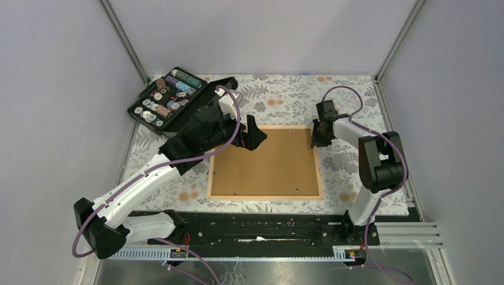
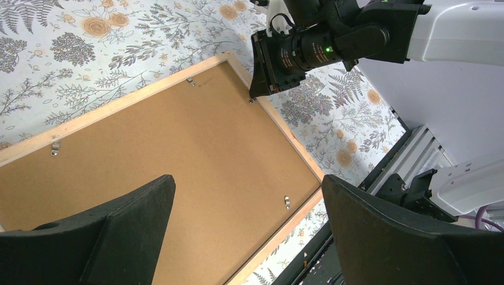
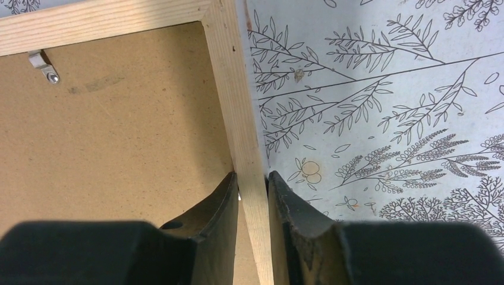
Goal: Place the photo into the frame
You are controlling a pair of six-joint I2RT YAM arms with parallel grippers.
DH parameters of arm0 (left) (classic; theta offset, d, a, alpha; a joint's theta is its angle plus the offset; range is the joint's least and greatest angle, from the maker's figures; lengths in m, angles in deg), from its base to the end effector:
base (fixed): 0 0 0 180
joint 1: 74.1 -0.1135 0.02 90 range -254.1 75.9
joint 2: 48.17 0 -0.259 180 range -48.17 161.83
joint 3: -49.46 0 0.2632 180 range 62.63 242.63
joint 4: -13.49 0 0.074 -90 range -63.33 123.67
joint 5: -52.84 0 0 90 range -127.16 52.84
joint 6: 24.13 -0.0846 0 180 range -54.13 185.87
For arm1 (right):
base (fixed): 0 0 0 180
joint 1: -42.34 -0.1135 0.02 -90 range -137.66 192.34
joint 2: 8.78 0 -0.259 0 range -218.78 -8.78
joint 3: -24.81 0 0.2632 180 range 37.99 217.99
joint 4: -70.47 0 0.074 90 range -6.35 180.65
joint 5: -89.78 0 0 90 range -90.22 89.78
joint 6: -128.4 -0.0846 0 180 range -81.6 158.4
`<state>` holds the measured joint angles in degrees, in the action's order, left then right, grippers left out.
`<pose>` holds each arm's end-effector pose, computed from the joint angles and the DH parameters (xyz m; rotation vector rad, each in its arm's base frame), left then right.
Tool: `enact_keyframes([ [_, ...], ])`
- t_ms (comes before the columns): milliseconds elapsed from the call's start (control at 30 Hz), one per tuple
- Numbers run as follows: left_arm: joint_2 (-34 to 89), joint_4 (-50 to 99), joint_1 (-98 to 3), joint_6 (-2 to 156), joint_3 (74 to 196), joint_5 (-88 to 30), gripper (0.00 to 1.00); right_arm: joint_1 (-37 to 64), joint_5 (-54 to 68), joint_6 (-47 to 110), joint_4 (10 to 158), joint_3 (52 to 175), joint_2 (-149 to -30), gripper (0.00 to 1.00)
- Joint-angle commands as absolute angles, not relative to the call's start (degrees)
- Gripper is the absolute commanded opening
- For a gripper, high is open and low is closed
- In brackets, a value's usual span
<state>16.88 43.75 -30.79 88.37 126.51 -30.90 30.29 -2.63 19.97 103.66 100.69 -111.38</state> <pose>0.2253 -0.2251 0.3535 0.4358 1.9385 -0.8710 0.3832 0.0782 0.1108 0.1606 2.6161 0.1320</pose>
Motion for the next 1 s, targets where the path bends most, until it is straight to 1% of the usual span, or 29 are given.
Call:
enact_keyframes([
  [0, 16.77, 41.66, -31.04, 88.37, 127.28, -29.71, 0.99, 30.13, -1.4, 19.57, 104.66, 103.16, -111.66, 0.16],
  [67, 16.9, 41.65, -31.06, 88.46, 127.23, -29.72, 0.99, 30.14, -1.0, 20.28, 107.01, 104.82, -110.1, 0.4],
  [100, 16.99, 41.62, -31.11, 88.48, 127.24, -29.67, 0.99, 30.13, 0.31, 20.56, 107.75, 105.15, -109.58, 0.49],
  [133, 17.04, 41.72, -31.06, 88.46, 127.36, -29.64, 0.99, 30.06, 1.94, 20.8, 109.1, 105.72, -109.02, 0.56],
  [233, 16.88, 41.71, -31.04, 88.46, 127.33, -29.58, 0.99, 29.67, 3.87, 20.51, 112.42, 105.76, -106.15, 0.7],
  [333, 16.93, 41.83, -31.05, 88.24, 127.21, -30.52, 0.99, 29.43, 3.57, 19.75, 115.0, 103.13, -100.46, 0.81],
  [433, 17.16, 41.88, -31.04, 88.27, 127.28, -30.27, 0.99, 28.78, 4.85, 19.37, 118.7, 100.1, -95.33, 0.84],
  [567, 17.3, 41.84, -31.07, 88.37, 127.25, -30.3, 0.99, 27.68, 7.17, 15.59, 121.64, 93.45, -87.06, 0.84],
  [633, 17.18, 41.95, -31.05, 88.43, 127.3, -30.02, 0.99, 27.67, 5.38, 11.69, 122.49, 90.32, -82.37, 0.84],
  [733, 17.02, 41.66, -31.04, 88.5, 127.06, -30.18, 0.99, 27.74, -1.22, -2.08, 125.17, 85.64, -76.51, 0.85],
  [800, 17.2, 41.75, -31.04, 88.46, 127.16, -30.28, 0.99, 27.69, -3.14, -12.22, 130.33, 82.76, -73.83, 0.88],
  [900, 17.24, 41.66, -31.07, 88.75, 127.24, -29.5, 0.99, 27.46, 0.57, -19.4, 133.36, 78.4, -70.71, 0.88],
  [967, 17.17, 41.64, -31.04, 88.89, 127.23, -29.29, 0.99, 26.44, 4.24, -23.8, 131.68, 74.53, -67.63, 0.86],
])
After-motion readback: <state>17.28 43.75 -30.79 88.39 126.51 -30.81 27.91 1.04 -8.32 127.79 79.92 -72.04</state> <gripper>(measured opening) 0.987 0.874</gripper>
